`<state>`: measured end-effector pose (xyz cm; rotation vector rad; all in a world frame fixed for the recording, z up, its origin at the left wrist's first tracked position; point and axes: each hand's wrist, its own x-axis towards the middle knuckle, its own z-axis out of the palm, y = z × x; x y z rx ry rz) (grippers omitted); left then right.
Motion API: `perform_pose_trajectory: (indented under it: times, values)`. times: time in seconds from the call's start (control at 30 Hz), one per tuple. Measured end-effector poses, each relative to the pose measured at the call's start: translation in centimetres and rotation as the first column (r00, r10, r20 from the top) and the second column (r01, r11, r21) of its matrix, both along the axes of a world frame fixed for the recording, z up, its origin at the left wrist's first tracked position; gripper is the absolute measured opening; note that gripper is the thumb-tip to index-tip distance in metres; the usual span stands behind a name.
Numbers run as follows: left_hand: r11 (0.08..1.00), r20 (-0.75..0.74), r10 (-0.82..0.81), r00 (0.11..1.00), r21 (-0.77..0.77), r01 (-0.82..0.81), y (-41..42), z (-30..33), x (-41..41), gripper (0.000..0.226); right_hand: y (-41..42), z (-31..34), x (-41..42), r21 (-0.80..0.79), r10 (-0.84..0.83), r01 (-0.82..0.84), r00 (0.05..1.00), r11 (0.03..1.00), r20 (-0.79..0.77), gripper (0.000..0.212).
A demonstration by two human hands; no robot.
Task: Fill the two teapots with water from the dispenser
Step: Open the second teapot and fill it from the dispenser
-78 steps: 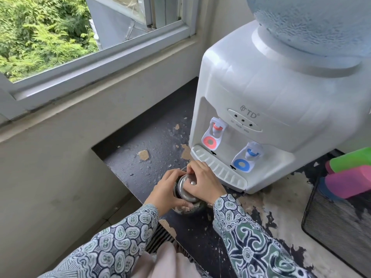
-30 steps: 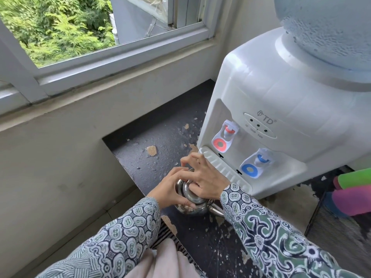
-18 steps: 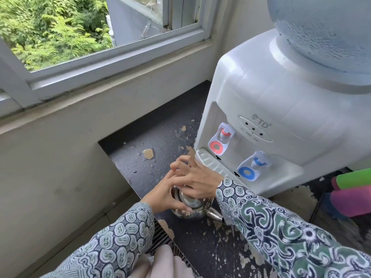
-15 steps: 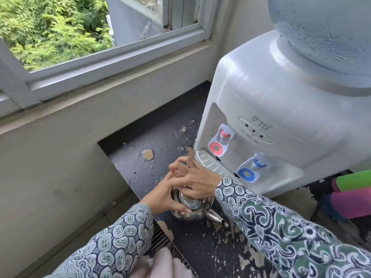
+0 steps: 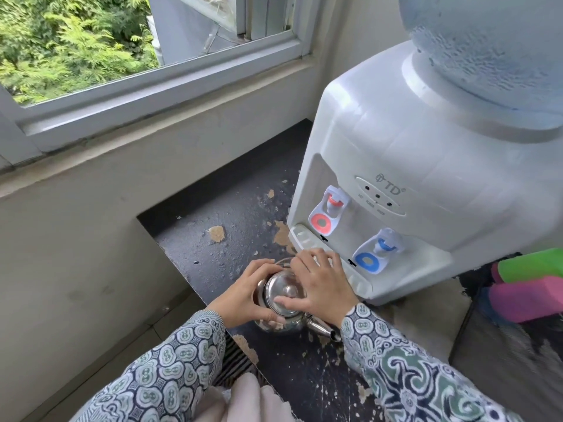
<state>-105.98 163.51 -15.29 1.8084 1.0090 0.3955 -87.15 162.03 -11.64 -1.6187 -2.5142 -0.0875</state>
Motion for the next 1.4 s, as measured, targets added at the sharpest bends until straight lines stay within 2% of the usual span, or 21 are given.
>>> perform_pose_trajectory:
  times: [0.07,0.17,0.23,0.37,0.5,0.97,1.3,1.4]
  values:
    - [1.000,-0.016,0.006,1.000,0.021,-0.006,0.2,0.3,0.0,0.080,-0.3,-0.4,-0.1,-0.054,-0.102,0.103,0.994,0.993,0.025,0.062]
    - [0.999,-0.033,0.012,0.999,0.036,-0.011,0.4,0.6,0.0,0.078,-0.1,-0.5,-0.5,-0.043,-0.129,0.134,0.986,0.990,0.103,0.069]
    - [0.999,-0.041,0.011,0.999,0.045,-0.009,0.4,0.5,0.0,0.077,0.2,-0.5,-1.1,-0.028,-0.112,0.116,0.986,0.993,0.121,0.067]
    - [0.999,-0.037,0.008,0.999,0.048,-0.006,0.6,0.3,0.1,0.078,1.5,-1.2,-1.3,-0.035,0.007,-0.006,1.000,0.999,0.025,0.047]
    - [1.000,-0.050,0.004,0.999,0.024,-0.003,0.8,0.4,0.1,0.079,2.0,-1.3,-1.3,-0.043,0.040,-0.039,0.999,0.998,0.005,0.040]
    - [1.000,-0.029,0.013,0.999,0.003,-0.013,1.0,0.2,0.4,0.086,3.2,-0.7,-1.1,-0.104,0.110,-0.119,0.991,0.988,-0.082,0.031]
    - [0.999,-0.004,0.042,0.999,0.001,-0.042,0.6,0.1,0.6,0.086,3.7,-0.2,-0.8,-0.213,0.177,-0.188,0.982,0.959,-0.071,0.031]
    - [0.999,-0.008,0.041,0.999,-0.007,-0.041,0.6,0.2,0.4,0.086,3.0,0.3,-0.8,-0.230,0.138,-0.145,0.989,0.962,-0.049,0.037]
